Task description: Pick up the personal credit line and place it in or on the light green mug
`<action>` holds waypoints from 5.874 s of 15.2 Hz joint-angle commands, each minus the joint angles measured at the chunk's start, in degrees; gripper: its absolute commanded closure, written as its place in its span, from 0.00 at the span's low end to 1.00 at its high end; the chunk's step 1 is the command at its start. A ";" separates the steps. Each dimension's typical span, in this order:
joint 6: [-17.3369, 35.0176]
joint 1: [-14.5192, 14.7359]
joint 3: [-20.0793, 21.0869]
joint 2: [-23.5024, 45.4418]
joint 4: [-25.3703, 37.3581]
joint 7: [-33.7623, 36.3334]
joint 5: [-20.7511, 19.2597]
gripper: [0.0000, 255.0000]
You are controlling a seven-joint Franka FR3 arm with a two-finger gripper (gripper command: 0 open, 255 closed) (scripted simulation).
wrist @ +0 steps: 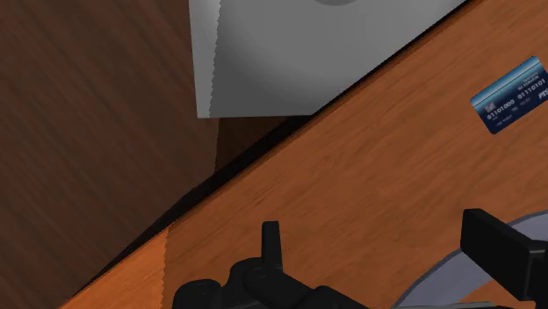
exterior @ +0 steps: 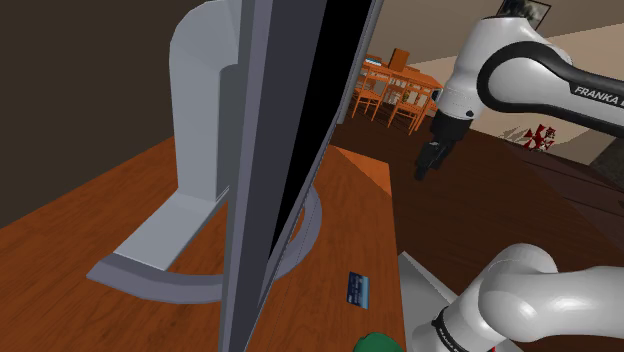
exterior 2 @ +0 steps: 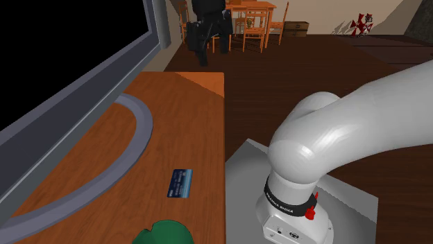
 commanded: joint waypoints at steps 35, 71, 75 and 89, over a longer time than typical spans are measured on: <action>23.99 3.94 19.88 11.79 -28.80 48.18 52.32 0.00; 6.07 2.72 14.78 1.36 -19.18 57.63 45.60 1.00; 3.19 2.58 13.93 0.59 -16.72 59.13 44.79 1.00; -1.29 7.17 19.54 -6.56 -13.77 70.24 52.05 1.00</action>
